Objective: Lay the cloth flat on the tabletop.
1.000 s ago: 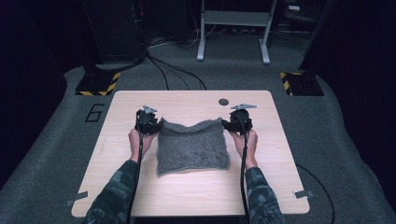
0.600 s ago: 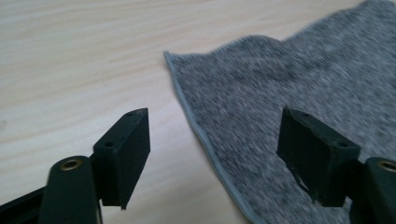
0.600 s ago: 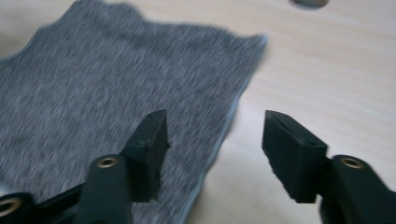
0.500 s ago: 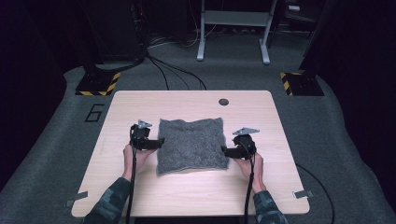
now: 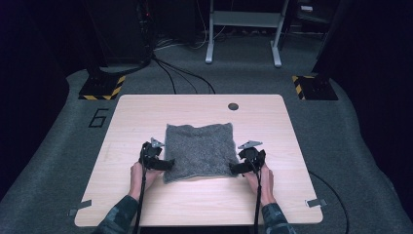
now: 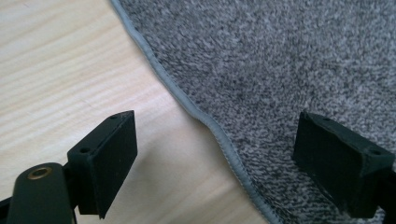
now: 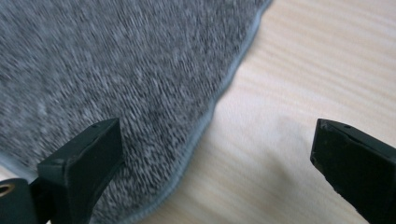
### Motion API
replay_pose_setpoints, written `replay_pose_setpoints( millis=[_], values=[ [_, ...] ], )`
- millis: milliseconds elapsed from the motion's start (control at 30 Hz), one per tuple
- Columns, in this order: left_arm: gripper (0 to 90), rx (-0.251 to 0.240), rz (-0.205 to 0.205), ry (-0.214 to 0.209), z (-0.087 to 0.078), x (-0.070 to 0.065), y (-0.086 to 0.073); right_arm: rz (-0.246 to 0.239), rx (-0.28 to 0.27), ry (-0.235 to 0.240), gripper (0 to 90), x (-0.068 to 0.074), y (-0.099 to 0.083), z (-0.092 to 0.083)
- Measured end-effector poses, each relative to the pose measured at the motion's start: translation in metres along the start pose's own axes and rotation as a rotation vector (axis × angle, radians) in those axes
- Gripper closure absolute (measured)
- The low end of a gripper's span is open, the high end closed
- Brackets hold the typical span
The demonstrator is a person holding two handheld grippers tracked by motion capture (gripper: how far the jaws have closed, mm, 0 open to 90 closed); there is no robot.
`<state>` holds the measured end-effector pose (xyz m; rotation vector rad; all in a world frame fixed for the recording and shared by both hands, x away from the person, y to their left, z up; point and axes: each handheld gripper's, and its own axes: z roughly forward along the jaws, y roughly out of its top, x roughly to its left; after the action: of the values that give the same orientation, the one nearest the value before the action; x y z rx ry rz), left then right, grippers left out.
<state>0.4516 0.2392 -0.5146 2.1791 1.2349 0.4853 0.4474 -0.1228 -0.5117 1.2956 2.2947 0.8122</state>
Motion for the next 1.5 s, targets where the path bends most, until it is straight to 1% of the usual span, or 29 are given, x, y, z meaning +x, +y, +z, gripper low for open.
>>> replay_pose_setpoints(
  millis=[33, 67, 133, 167, 267, 300, 333, 400, 467, 567, 600, 633, 767, 833, 867, 1000, 1100, 1133, 1167, 1200, 1333, 1367, 1500],
  values=[
    [12.8, -0.003, 0.009, 0.004, 0.001, -0.001, -0.001, -0.005, 0.004, 0.001, 2.2, 0.0, -0.002, 0.001],
    [12.6, -0.003, 0.02, 0.004, 0.002, -0.001, -0.001, -0.013, 0.014, -0.014, 2.2, 0.0, -0.005, 0.001],
    [12.7, 0.0, 0.016, 0.002, 0.002, -0.002, -0.001, -0.016, 0.023, -0.013, 2.1, 0.0, -0.007, 0.0],
    [12.8, 0.001, 0.023, 0.001, 0.002, -0.002, -0.001, -0.011, 0.014, -0.002, 2.1, -0.001, -0.011, -0.001],
    [12.8, -0.005, 0.019, 0.005, 0.001, -0.003, -0.002, -0.006, 0.009, 0.003, 2.1, -0.003, -0.014, -0.003],
    [12.8, 0.0, 0.029, 0.007, 0.0, -0.002, -0.002, -0.002, 0.012, 0.007, 2.1, -0.003, -0.016, -0.004],
    [12.8, -0.004, 0.025, 0.006, 0.0, -0.003, -0.003, 0.001, 0.008, 0.008, 2.1, -0.004, -0.017, -0.005],
    [12.8, 0.004, 0.031, 0.002, -0.001, -0.003, -0.003, 0.003, 0.012, 0.007, 2.1, -0.004, -0.021, -0.008],
    [12.8, 0.007, 0.033, -0.008, -0.001, -0.004, -0.004, 0.006, 0.004, 0.006, 2.1, -0.005, -0.027, -0.012],
    [12.7, 0.007, 0.035, -0.008, -0.001, -0.005, -0.004, 0.006, 0.002, 0.011, 2.1, -0.005, -0.03, -0.015],
    [12.7, 0.008, 0.032, -0.012, -0.001, -0.006, -0.004, 0.005, -0.002, 0.012, 2.1, -0.005, -0.031, -0.016],
    [12.7, 0.013, 0.04, -0.02, -0.002, -0.007, -0.004, 0.01, -0.003, 0.014, 2.1, -0.005, -0.035, -0.018],
    [12.7, 0.012, 0.038, -0.032, -0.002, -0.009, -0.005, 0.014, -0.008, 0.016, 2.2, -0.004, -0.039, -0.021],
    [12.7, 0.014, 0.039, -0.039, -0.003, -0.011, -0.006, 0.018, -0.012, 0.021, 2.2, -0.003, -0.044, -0.024],
    [12.7, 0.018, 0.046, -0.044, -0.004, -0.012, -0.006, 0.014, -0.011, 0.024, 2.3, -0.003, -0.045, -0.026],
    [12.6, 0.019, 0.045, -0.049, -0.006, -0.015, -0.009, 0.018, -0.023, 0.034, 2.4, -0.002, -0.051, -0.029],
    [12.6, 0.018, 0.05, -0.052, -0.007, -0.016, -0.01, 0.017, -0.027, 0.042, 2.4, -0.003, -0.054, -0.031],
    [12.6, 0.015, 0.047, -0.054, -0.007, -0.018, -0.011, 0.027, -0.031, 0.045, 2.4, -0.003, -0.056, -0.032],
    [12.5, 0.015, 0.047, -0.054, -0.007, -0.018, -0.011, 0.027, -0.031, 0.045, 2.4, -0.003, -0.056, -0.032],
    [12.5, 0.013, 0.044, -0.053, -0.008, -0.019, -0.012, 0.017, -0.03, 0.048, 2.4, -0.004, -0.057, -0.032],
    [12.4, 0.012, 0.047, -0.056, -0.01, -0.019, -0.014, 0.022, -0.027, 0.048, 2.4, -0.002, -0.059, -0.035],
    [12.4, 0.018, 0.053, -0.057, -0.01, -0.02, -0.015, 0.015, -0.028, 0.05, 2.4, -0.001, -0.061, -0.036],
    [12.3, 0.023, 0.054, -0.062, -0.013, -0.023, -0.017, 0.015, -0.031, 0.053, 2.4, 0.0, -0.063, -0.038]
  ],
)
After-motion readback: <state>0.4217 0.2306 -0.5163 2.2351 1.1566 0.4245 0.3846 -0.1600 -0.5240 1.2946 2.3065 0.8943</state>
